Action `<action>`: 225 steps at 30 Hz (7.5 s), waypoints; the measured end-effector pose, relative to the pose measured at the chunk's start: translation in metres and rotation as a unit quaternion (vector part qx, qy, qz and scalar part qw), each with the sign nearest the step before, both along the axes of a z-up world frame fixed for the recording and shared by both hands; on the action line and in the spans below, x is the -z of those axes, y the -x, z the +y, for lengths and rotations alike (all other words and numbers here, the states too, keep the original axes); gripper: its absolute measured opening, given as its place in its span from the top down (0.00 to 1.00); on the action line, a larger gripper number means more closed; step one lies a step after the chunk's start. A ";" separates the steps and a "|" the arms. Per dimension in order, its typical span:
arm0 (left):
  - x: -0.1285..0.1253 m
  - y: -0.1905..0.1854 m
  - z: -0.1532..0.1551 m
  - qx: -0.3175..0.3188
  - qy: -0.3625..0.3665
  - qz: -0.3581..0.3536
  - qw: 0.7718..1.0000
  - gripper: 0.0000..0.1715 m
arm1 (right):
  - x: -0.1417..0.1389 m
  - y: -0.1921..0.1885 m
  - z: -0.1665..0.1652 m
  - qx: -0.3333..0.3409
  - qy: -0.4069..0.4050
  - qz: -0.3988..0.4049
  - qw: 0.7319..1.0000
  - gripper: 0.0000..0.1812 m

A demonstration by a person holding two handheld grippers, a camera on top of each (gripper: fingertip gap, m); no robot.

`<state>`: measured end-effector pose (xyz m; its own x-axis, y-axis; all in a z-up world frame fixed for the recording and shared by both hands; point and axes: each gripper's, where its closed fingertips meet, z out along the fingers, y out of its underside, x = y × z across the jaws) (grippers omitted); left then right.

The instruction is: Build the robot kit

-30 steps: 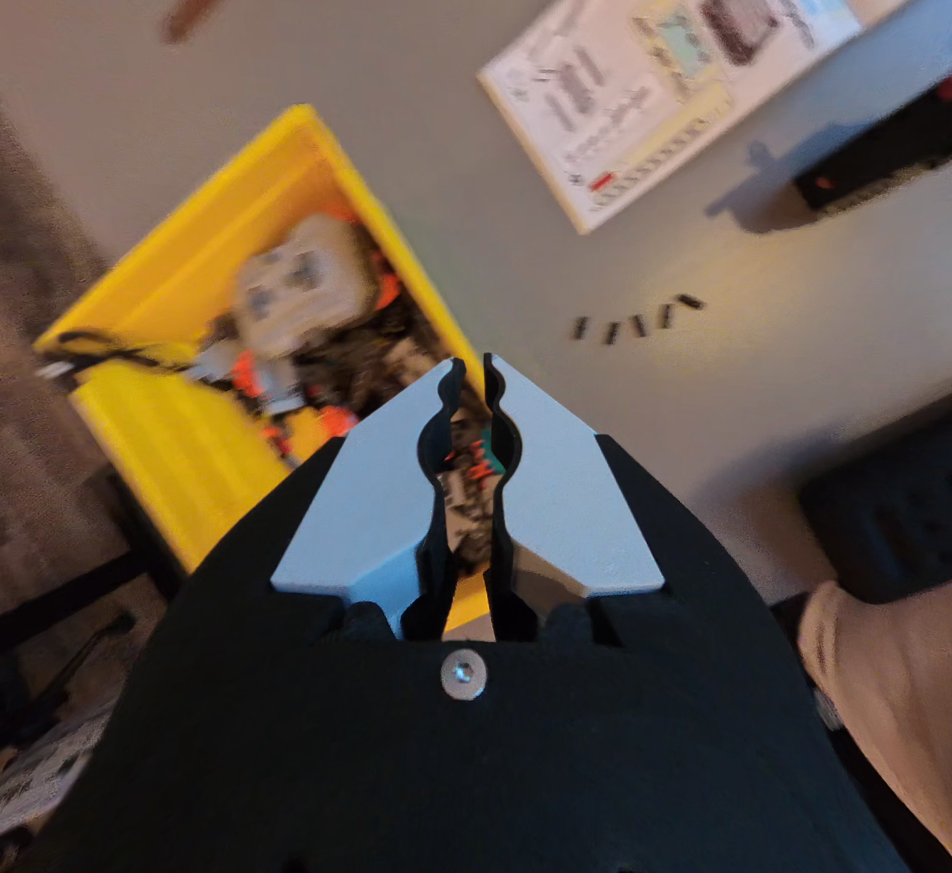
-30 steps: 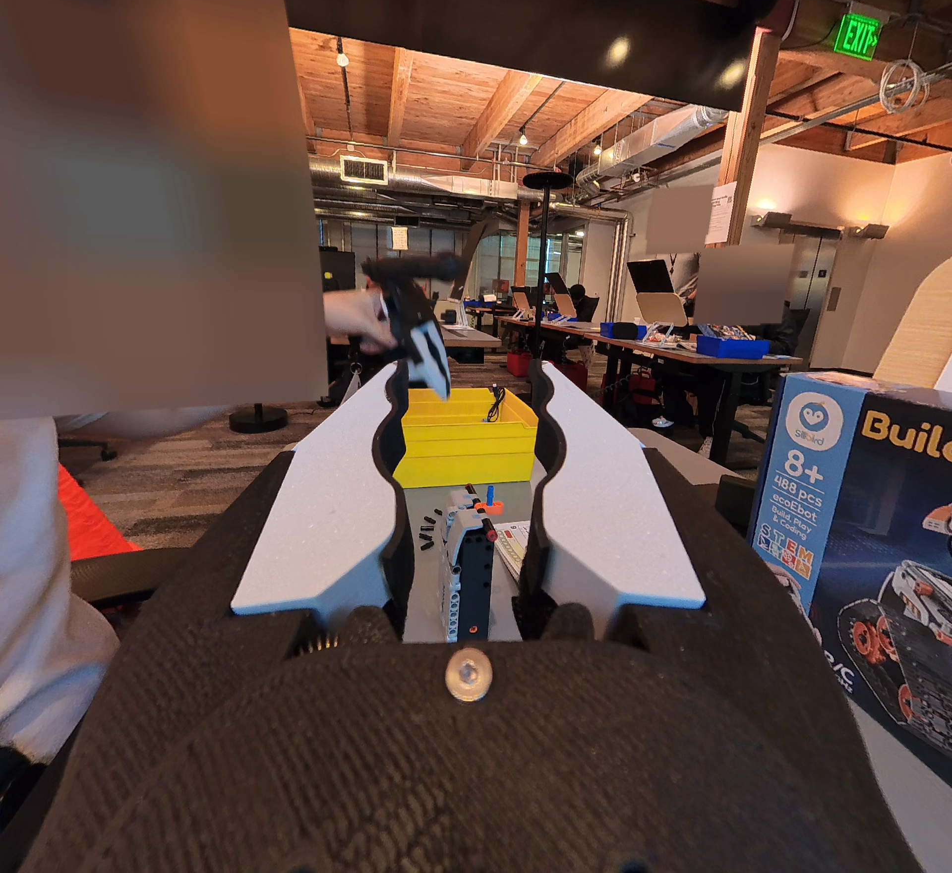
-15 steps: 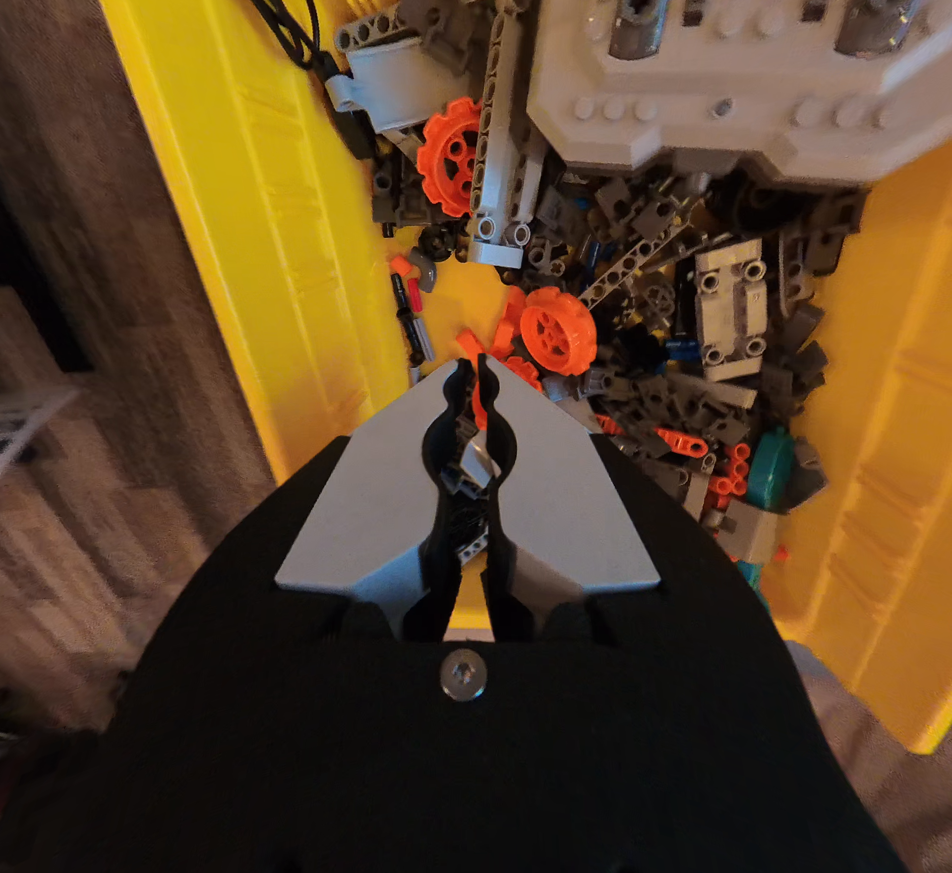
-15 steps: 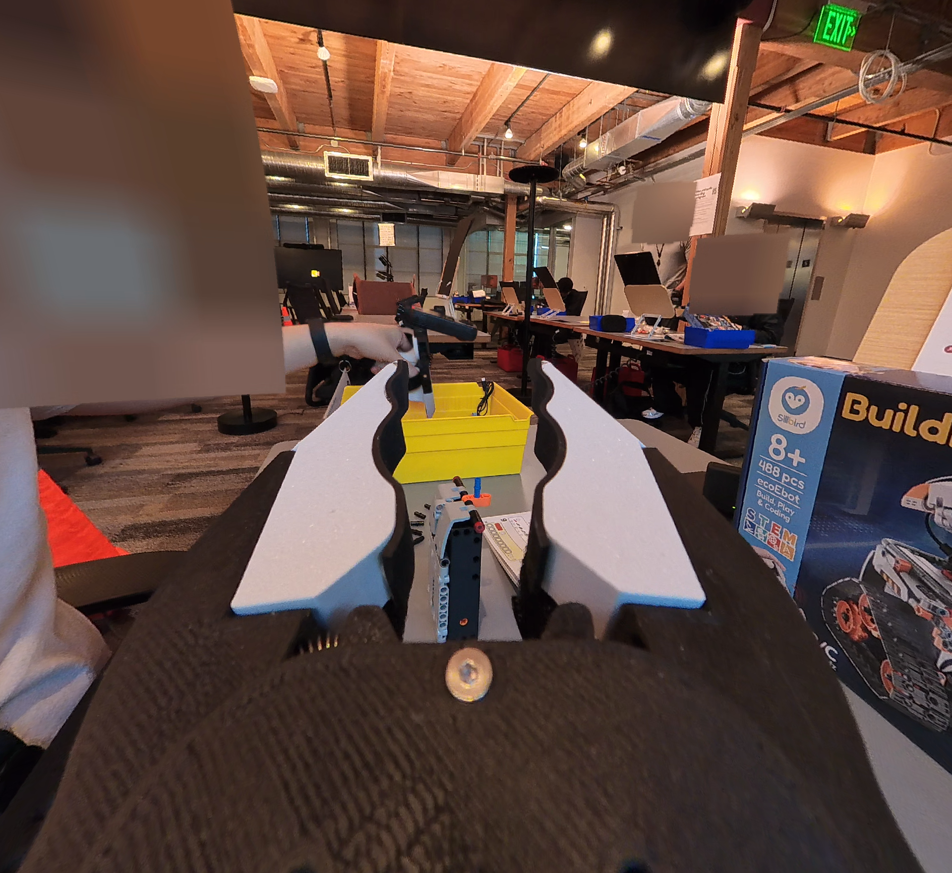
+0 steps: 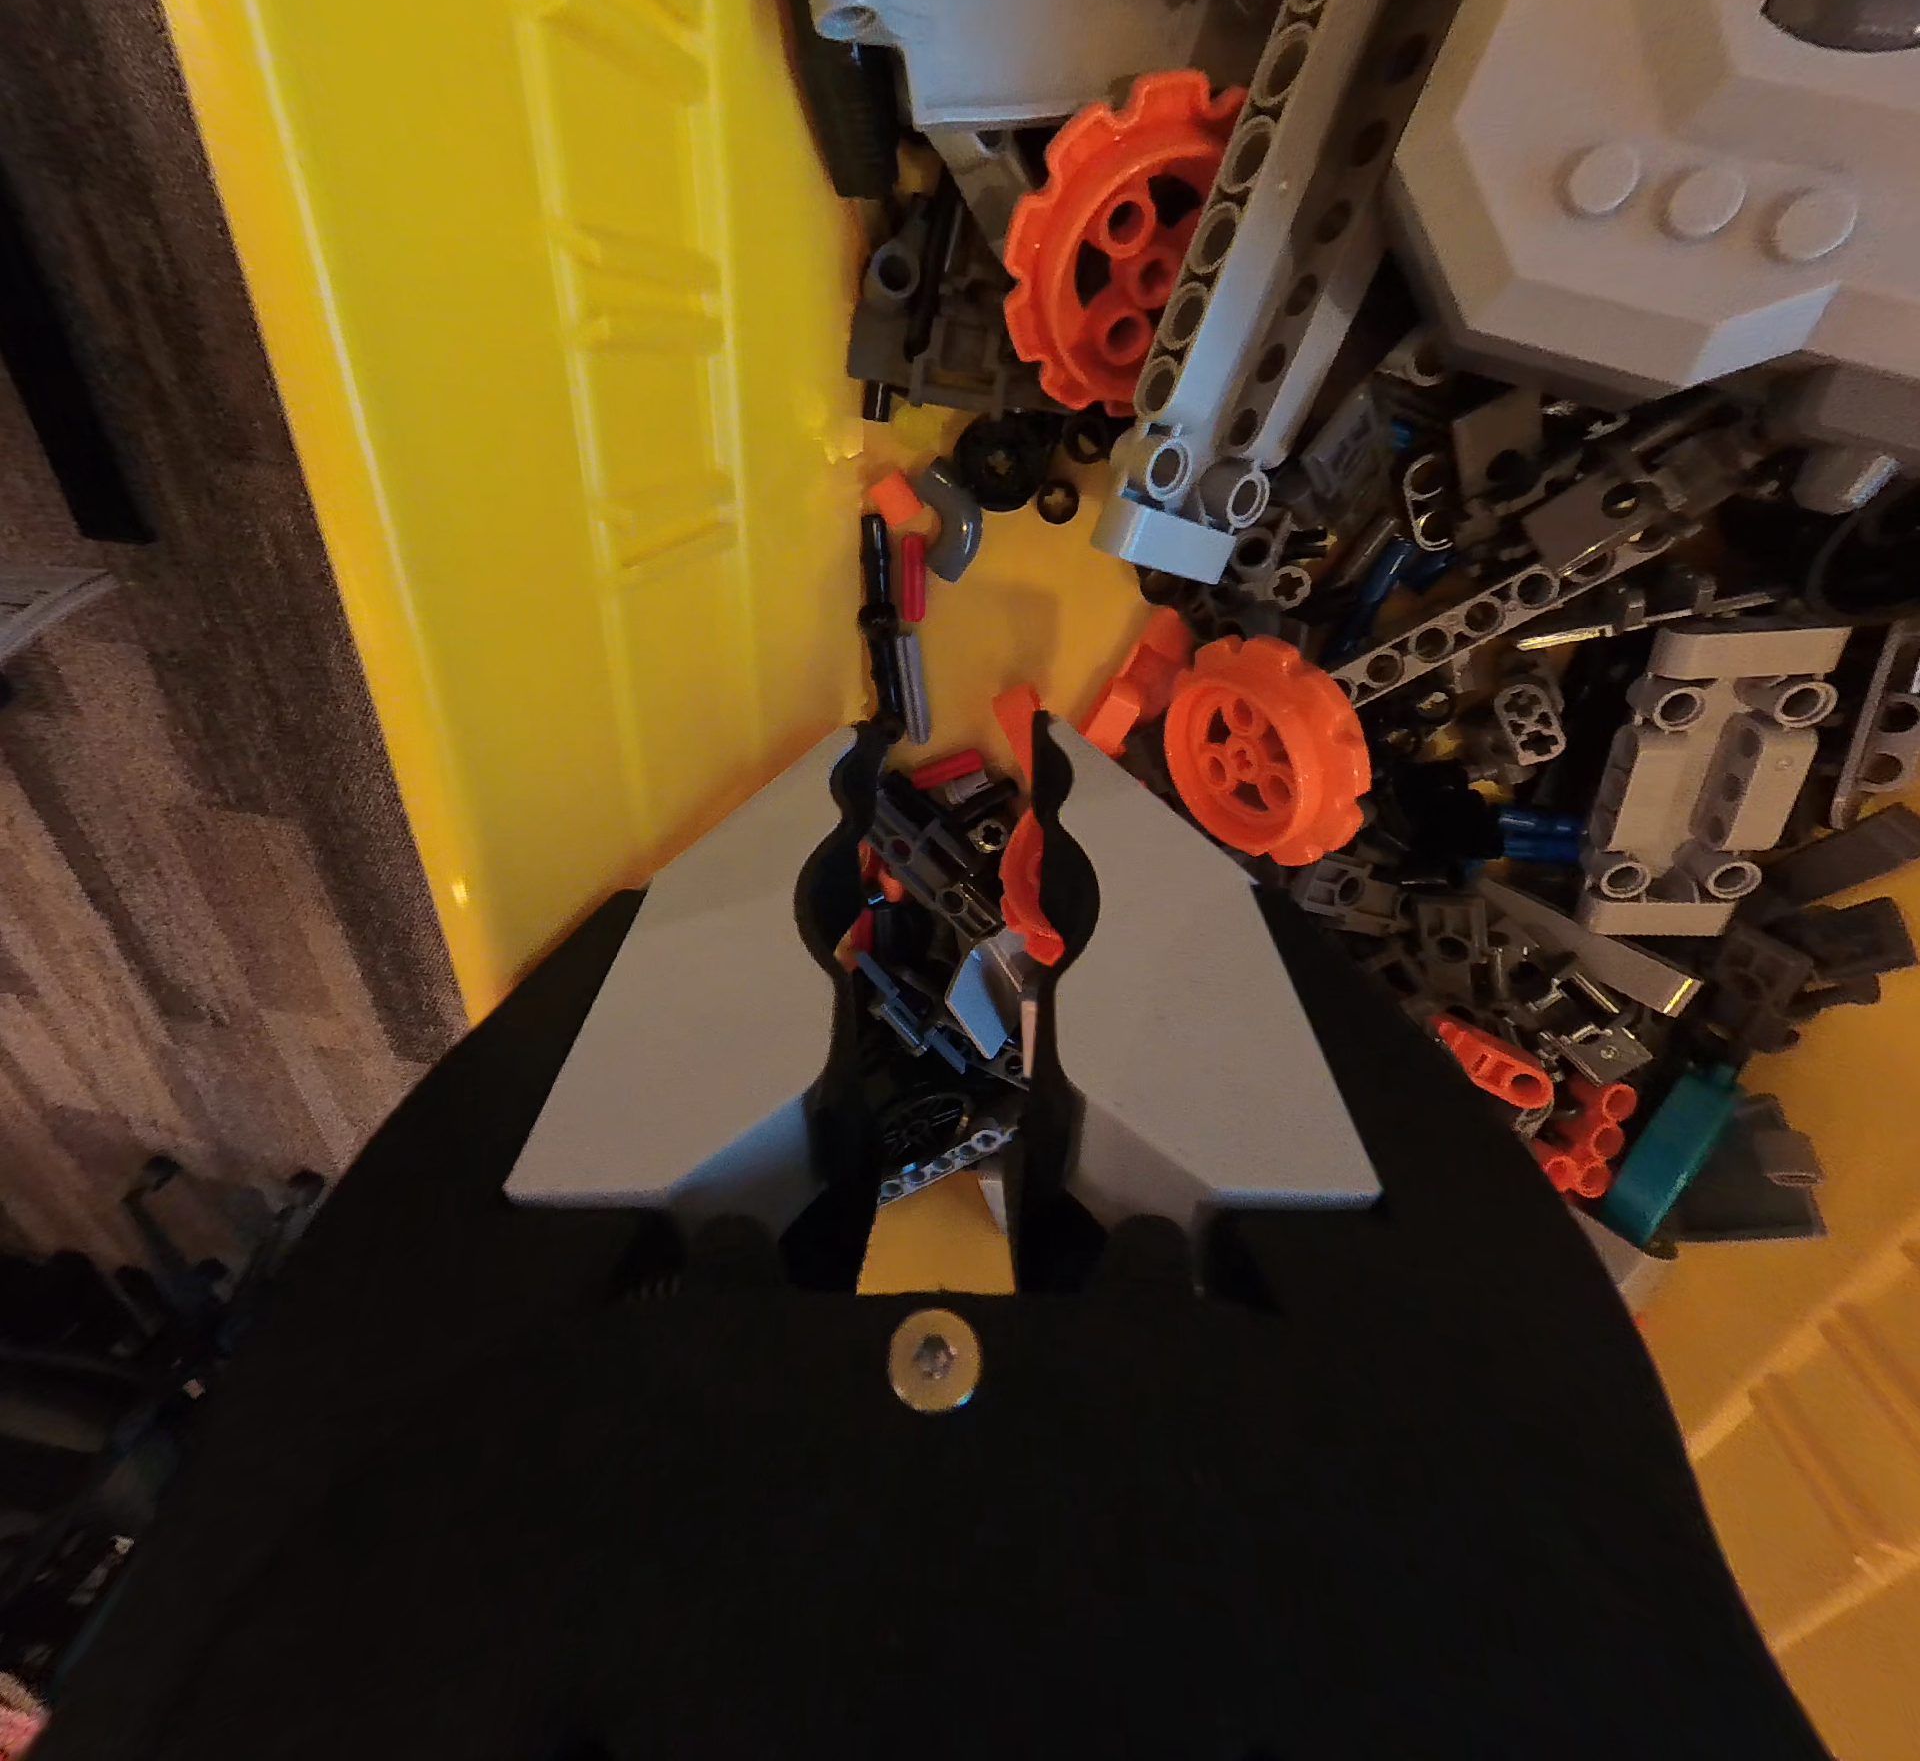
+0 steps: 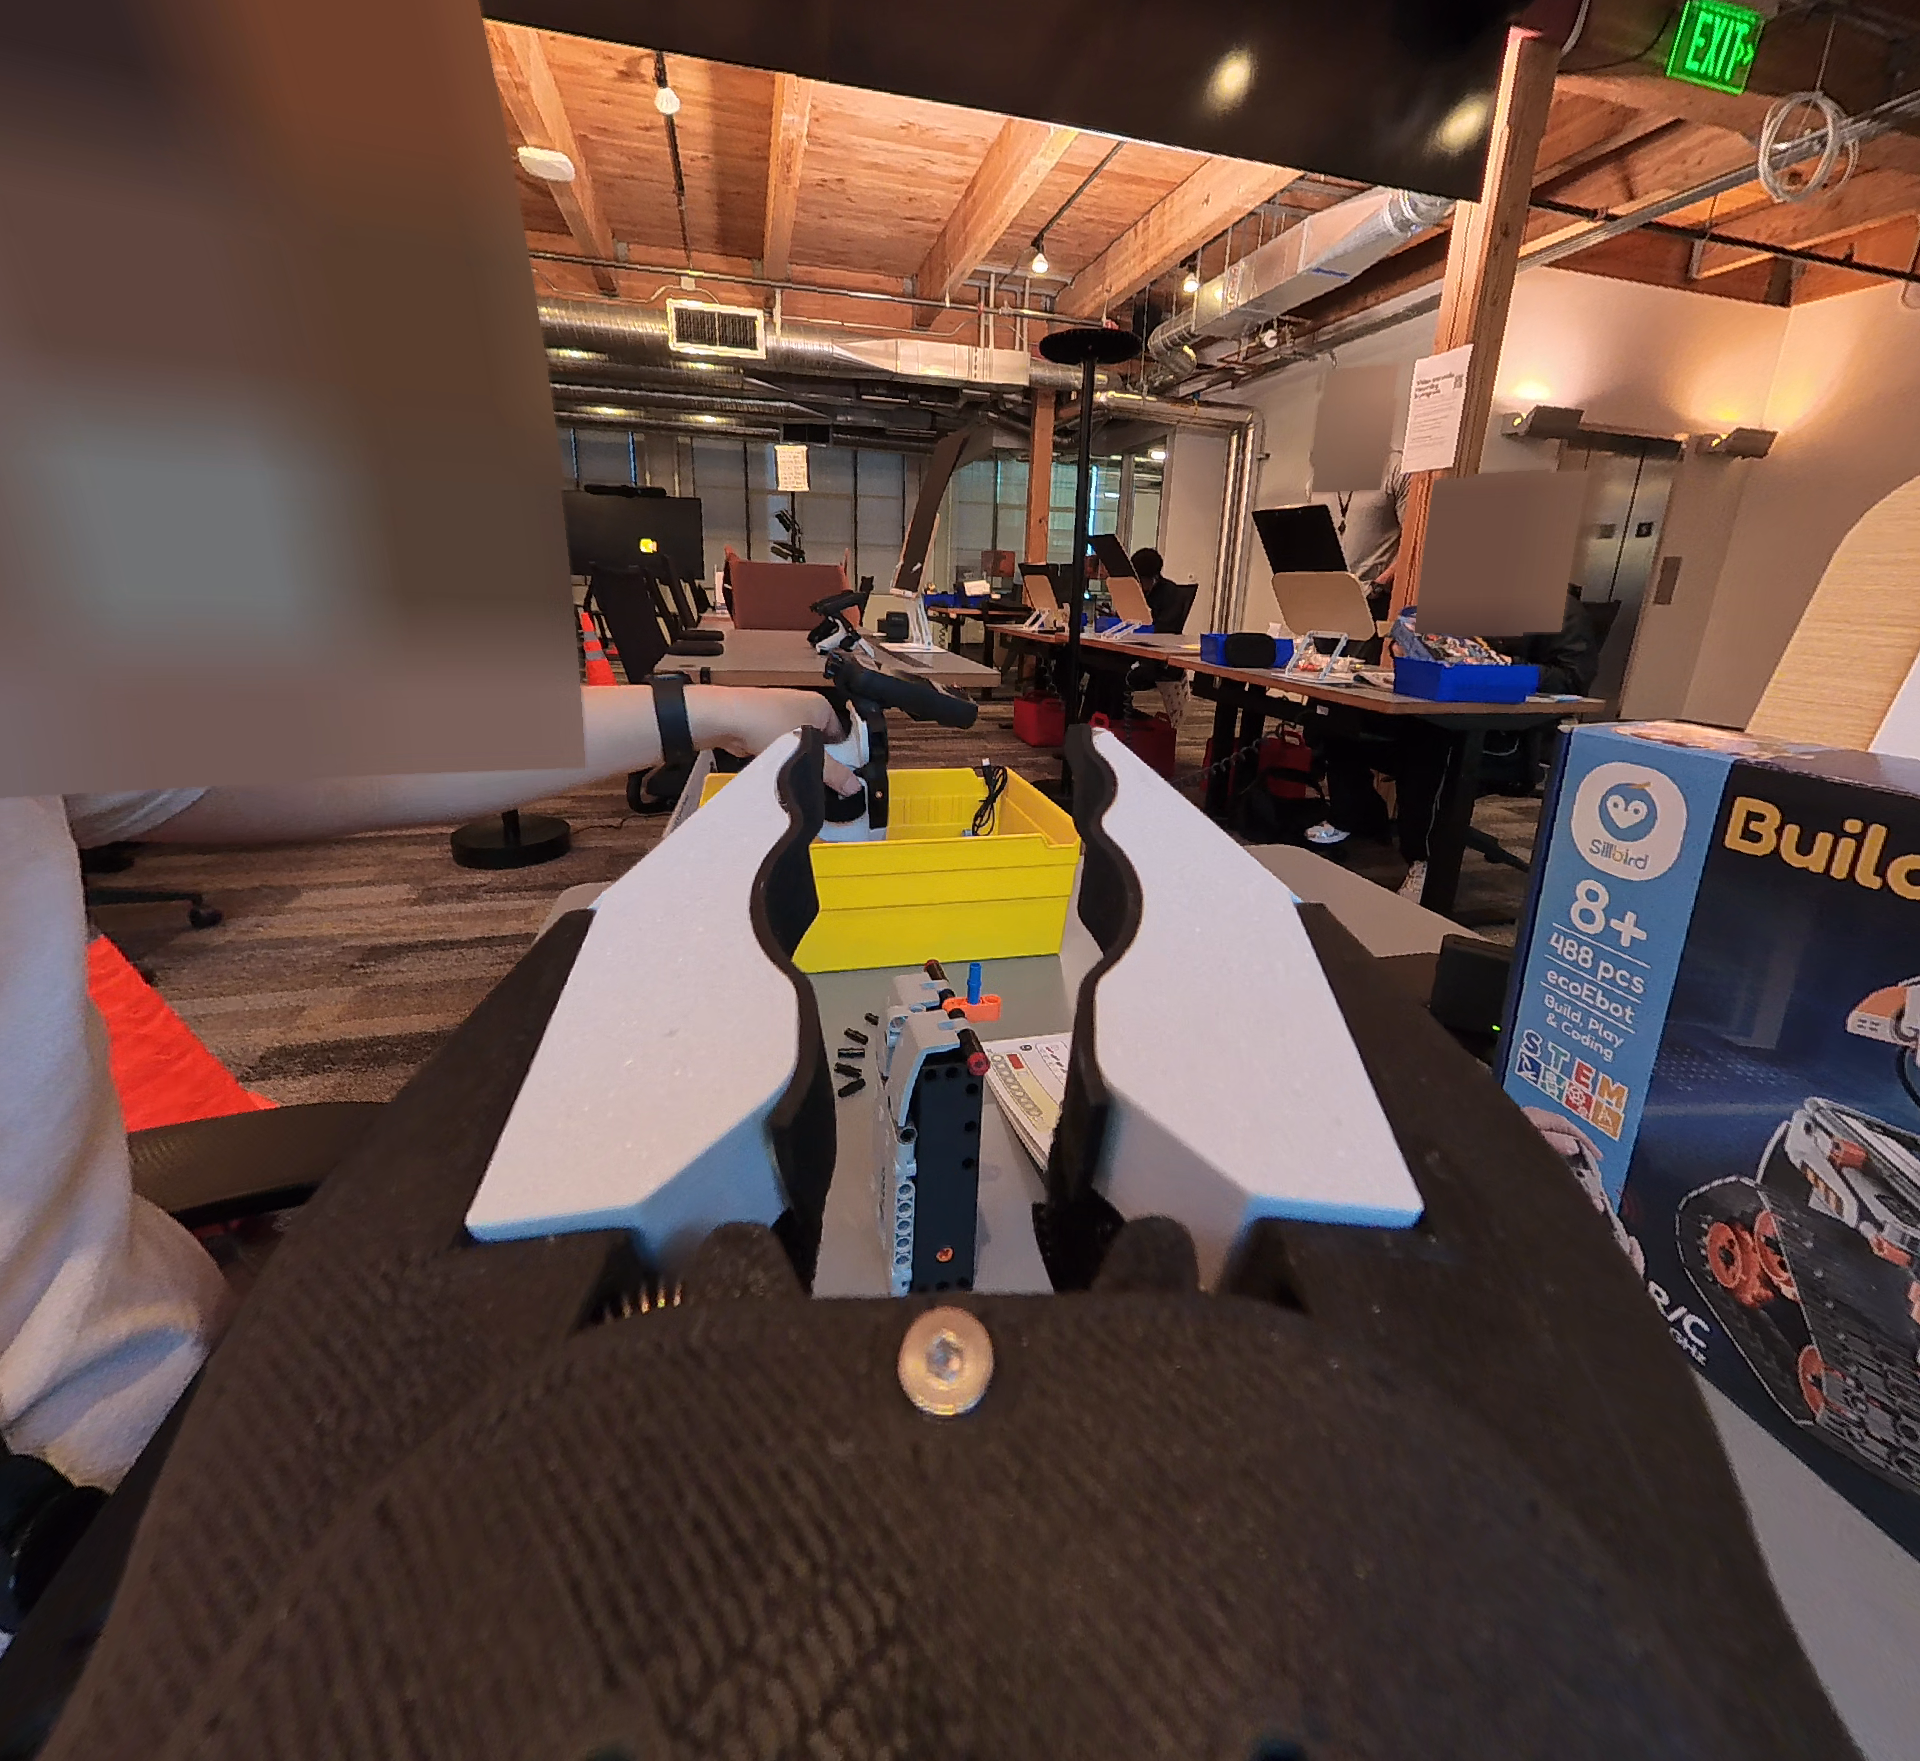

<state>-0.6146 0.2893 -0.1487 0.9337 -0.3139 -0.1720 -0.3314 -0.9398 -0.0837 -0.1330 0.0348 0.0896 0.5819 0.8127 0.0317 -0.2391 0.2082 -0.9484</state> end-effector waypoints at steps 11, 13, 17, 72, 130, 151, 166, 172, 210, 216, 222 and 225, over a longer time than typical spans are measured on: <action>0.006 -0.004 0.004 -0.027 0.013 -0.015 0.999 0.84 | -0.006 -0.001 -0.006 -0.002 -0.012 0.004 1.000 0.74; 0.011 -0.003 0.001 -0.028 0.022 -0.008 0.999 0.85 | -0.007 -0.001 -0.007 -0.003 -0.013 0.005 1.000 0.74; 0.012 -0.003 0.001 -0.030 0.021 -0.006 0.999 0.84 | -0.008 -0.001 -0.008 -0.005 -0.016 0.007 1.000 0.74; -0.002 -0.029 0.011 -0.016 -0.040 -0.127 0.991 0.62 | -0.016 -0.002 -0.017 -0.028 -0.024 0.031 0.999 0.74; 0.002 -0.050 -0.004 -0.047 0.022 -0.172 0.984 0.27 | -0.023 -0.006 -0.026 -0.038 -0.034 0.045 0.998 0.73; 0.002 -0.045 -0.006 -0.055 0.015 -0.171 0.984 0.35 | -0.021 -0.005 -0.024 -0.040 -0.030 0.043 0.998 0.73; 0.004 -0.057 -0.010 -0.035 0.036 -0.180 0.982 0.32 | -0.022 -0.005 -0.025 -0.044 -0.031 0.048 0.997 0.73; -0.018 -0.055 -0.013 -0.021 0.028 -0.208 0.977 0.36 | -0.025 -0.006 -0.027 -0.044 -0.035 0.051 0.997 0.73; -0.021 -0.007 -0.001 0.336 0.009 -0.020 0.941 1.00 | -0.001 -0.008 -0.002 0.006 -0.002 0.007 1.000 0.73; -0.012 -0.012 0.002 0.272 0.026 -0.057 0.960 0.94 | -0.007 -0.017 -0.005 0.010 -0.009 0.023 1.000 0.73; -0.008 -0.009 0.000 0.256 0.035 -0.027 0.966 0.91 | -0.006 -0.015 -0.005 0.008 -0.009 0.021 1.000 0.73; -0.005 -0.008 0.000 0.249 0.034 -0.005 0.968 0.90 | -0.004 -0.013 -0.003 0.004 -0.003 0.017 1.000 0.73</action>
<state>-0.6070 0.2892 -0.1440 0.6645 -0.7365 -0.1263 -0.7448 -0.6664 -0.0324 -0.1203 0.0314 0.0932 0.5896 0.8075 0.0158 -0.2701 0.2156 -0.9384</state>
